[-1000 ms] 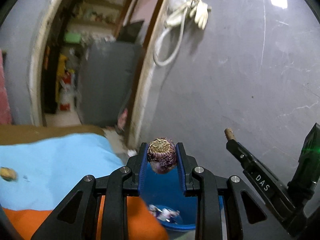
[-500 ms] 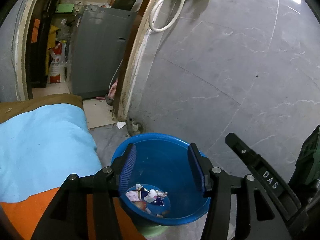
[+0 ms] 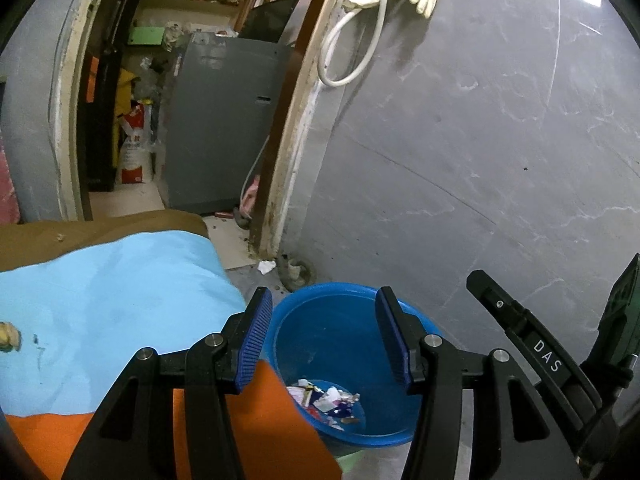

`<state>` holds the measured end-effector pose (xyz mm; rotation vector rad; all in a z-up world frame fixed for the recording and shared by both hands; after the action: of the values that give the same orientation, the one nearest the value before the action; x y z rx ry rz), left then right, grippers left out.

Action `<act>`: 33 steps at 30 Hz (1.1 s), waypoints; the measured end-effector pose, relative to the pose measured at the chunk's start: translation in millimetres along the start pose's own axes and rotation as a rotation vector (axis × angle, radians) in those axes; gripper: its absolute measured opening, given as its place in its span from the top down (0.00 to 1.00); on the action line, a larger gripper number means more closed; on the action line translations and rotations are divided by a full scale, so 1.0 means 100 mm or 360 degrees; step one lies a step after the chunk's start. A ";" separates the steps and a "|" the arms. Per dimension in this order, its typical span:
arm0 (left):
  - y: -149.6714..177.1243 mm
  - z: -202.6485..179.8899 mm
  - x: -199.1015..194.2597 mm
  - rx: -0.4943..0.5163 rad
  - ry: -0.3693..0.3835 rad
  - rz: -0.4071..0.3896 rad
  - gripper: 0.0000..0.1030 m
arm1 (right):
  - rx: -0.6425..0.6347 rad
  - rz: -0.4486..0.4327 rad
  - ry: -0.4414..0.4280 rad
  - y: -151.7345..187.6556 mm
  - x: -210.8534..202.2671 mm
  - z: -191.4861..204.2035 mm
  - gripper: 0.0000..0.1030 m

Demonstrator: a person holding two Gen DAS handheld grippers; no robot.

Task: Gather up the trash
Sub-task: 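Open both tools over the blue bucket to drop shell and cork, then move both open tools back over the remaining pieces on the blanket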

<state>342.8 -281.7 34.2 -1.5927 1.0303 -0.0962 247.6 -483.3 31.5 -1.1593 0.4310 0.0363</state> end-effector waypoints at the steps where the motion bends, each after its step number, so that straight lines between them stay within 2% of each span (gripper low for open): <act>1: -0.01 0.02 -0.03 0.0005 -0.0011 -0.0009 0.54 | -0.0011 -0.0007 -0.0006 0.00 -0.01 0.03 0.64; 7: -0.04 0.13 -0.31 0.0042 -0.0110 -0.0112 0.52 | -0.0109 -0.0061 -0.0036 0.00 -0.03 0.27 0.57; 9: -0.04 0.17 -0.42 0.0044 -0.0147 -0.0156 0.47 | -0.0150 -0.0087 -0.0049 0.00 -0.04 0.37 0.54; 14: -0.07 0.33 -0.71 0.0047 -0.0234 -0.0240 0.43 | -0.0225 -0.0166 -0.0103 0.02 -0.11 0.59 0.47; 16: -0.07 0.42 -0.84 0.0038 -0.0272 -0.0272 0.40 | -0.0247 -0.0198 -0.0139 0.03 -0.14 0.68 0.36; 18: -0.06 0.51 -0.98 0.0022 -0.0314 -0.0309 0.31 | -0.0269 -0.0228 -0.0173 0.05 -0.17 0.78 0.32; 23: -0.07 0.65 -1.27 0.0020 -0.0425 -0.0418 0.19 | -0.0324 -0.0320 -0.0242 0.09 -0.26 1.02 0.18; 26: -0.06 0.72 -1.47 0.0025 -0.0510 -0.0520 0.09 | -0.0340 -0.0376 -0.0286 0.11 -0.32 1.15 0.13; 27: -0.06 0.73 -1.52 0.0024 -0.0537 -0.0551 0.06 | -0.0345 -0.0395 -0.0297 0.11 -0.34 1.19 0.08; 30: -0.03 0.80 -1.66 0.0016 -0.0596 -0.0614 0.03 | -0.0360 -0.0457 -0.0345 0.15 -0.43 1.27 0.01; 33: 0.06 0.89 -1.81 0.0005 -0.0689 -0.0663 0.02 | -0.0386 -0.0514 -0.0399 0.17 -0.51 1.39 0.00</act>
<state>280.7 -96.7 83.8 -1.7082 0.3588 -0.0321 240.1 -342.4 79.4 -1.4316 0.0132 -0.0482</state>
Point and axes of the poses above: each gripper's, at about its wrist camera, not at the fingertips, and x roughly the way its jaws point, z to its left, y to its underside, the point moved 3 cm from there along x, roughly the way its jaws point, and after that the axes turned 5 degrees about y, right-handed, at the moved point
